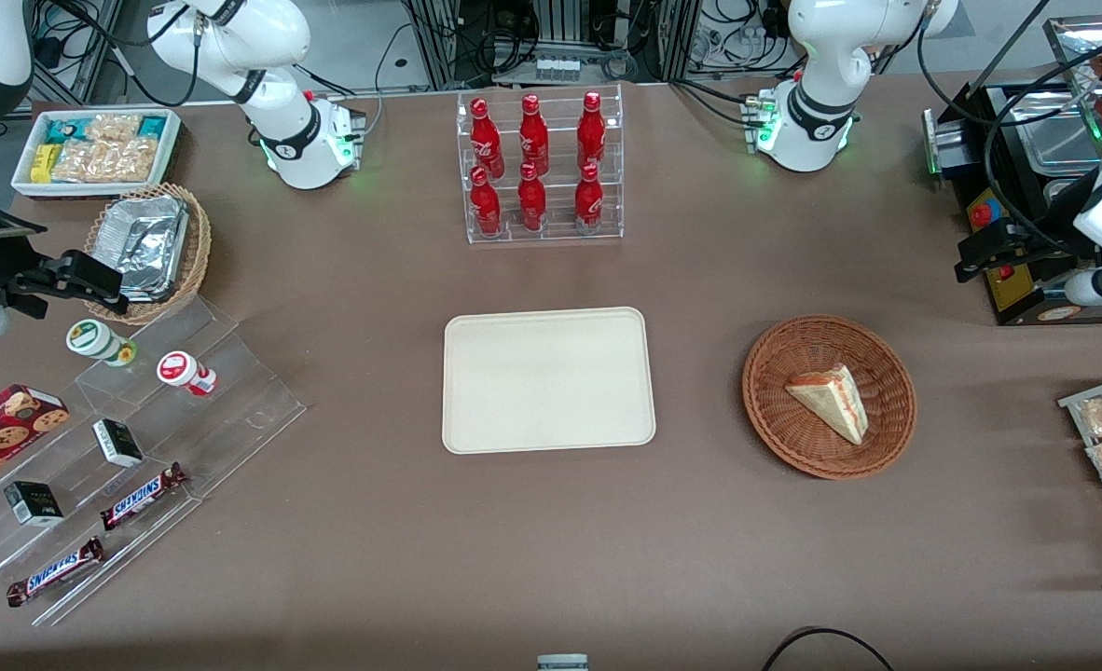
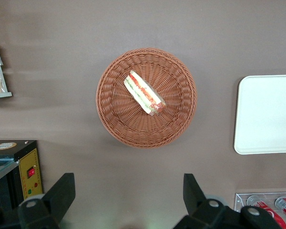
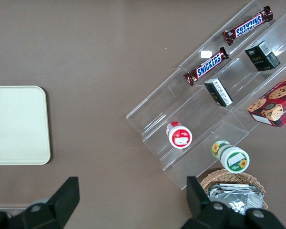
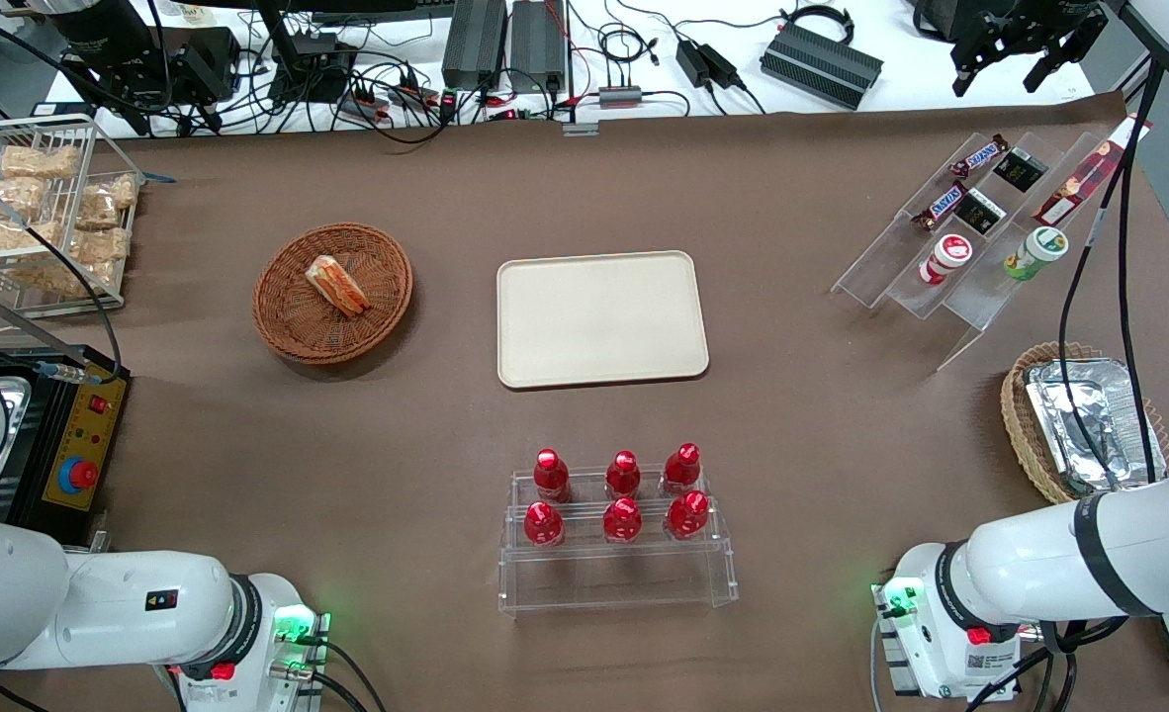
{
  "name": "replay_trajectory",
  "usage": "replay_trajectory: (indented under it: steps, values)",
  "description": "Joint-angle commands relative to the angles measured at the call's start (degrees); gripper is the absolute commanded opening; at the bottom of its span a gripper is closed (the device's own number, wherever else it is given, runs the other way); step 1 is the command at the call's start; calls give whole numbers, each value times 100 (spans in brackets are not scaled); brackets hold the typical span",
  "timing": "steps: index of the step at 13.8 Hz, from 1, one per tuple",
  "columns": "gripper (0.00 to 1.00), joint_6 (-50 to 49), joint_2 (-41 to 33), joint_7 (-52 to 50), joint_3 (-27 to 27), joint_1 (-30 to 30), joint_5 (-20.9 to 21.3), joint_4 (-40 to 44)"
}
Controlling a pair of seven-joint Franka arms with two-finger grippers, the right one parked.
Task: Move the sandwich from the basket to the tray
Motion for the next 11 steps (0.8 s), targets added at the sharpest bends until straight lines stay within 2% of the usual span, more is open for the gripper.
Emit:
replay_trajectory:
  steps: [1, 7, 9, 11]
  values:
    - [100, -143, 0, 210, -62, 58, 116, 92]
    - [100, -82, 79, 133, -71, 49, 257, -162]
    - [100, 242, 158, 63, -123, 49, 274, -469]
    - [100, 839, 150, -506, -211, 49, 292, -969]
